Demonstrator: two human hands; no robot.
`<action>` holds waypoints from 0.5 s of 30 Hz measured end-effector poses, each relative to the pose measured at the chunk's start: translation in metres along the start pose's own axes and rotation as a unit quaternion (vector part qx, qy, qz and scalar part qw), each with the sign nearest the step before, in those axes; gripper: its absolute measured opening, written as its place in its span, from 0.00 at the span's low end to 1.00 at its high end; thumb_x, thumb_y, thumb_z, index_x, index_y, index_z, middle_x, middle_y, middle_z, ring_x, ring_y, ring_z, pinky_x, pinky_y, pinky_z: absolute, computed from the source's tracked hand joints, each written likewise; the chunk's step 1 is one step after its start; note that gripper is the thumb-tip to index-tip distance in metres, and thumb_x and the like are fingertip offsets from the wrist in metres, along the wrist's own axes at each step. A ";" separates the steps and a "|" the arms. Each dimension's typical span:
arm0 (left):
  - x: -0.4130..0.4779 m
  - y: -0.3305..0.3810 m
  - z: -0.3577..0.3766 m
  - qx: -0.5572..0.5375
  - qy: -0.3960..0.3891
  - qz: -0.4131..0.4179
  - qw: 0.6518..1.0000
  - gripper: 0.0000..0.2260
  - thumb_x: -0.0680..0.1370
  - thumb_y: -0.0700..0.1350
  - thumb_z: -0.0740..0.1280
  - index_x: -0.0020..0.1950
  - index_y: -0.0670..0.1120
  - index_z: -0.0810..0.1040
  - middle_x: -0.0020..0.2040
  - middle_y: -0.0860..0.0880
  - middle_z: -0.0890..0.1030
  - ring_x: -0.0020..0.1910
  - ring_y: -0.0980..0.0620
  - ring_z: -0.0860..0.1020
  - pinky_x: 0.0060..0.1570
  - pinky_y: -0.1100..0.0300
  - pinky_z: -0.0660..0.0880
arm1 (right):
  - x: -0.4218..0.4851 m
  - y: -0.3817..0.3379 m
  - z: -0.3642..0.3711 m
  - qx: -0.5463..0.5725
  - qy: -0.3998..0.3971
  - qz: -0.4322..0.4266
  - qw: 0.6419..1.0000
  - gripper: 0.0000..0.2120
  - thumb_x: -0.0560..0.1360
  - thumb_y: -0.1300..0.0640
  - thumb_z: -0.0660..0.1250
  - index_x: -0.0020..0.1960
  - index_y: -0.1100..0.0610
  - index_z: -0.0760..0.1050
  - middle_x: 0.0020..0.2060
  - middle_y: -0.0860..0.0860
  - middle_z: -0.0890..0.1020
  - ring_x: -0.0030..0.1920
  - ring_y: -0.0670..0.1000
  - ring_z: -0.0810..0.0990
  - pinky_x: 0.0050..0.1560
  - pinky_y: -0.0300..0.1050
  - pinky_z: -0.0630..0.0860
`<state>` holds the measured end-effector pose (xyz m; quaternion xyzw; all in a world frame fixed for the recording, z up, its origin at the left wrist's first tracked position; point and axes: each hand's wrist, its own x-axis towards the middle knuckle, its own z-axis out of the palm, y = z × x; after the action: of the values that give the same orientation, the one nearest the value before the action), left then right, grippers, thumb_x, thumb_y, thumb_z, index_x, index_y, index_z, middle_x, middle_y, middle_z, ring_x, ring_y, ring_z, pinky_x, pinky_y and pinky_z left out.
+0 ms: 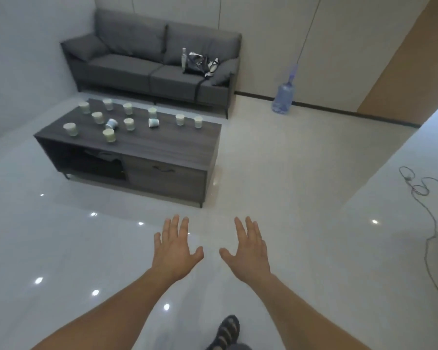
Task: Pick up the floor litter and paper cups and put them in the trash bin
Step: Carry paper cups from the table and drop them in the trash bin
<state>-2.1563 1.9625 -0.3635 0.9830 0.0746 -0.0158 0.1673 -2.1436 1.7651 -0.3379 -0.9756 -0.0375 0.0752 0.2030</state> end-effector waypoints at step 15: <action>0.193 -0.112 -0.073 0.015 0.075 -0.175 0.982 0.39 0.75 0.65 0.57 0.78 0.51 0.45 0.79 0.49 0.45 0.77 0.47 0.41 0.74 0.45 0.48 | 0.276 -0.150 0.015 -0.013 -0.070 -0.180 0.981 0.41 0.76 0.38 0.61 0.79 0.46 0.42 0.79 0.49 0.40 0.78 0.52 0.37 0.77 0.56 0.49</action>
<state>-1.9824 2.1186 -0.3418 0.9554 0.2579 0.0278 0.1413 -1.8804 1.9366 -0.3278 -0.9477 -0.2279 0.1050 0.1972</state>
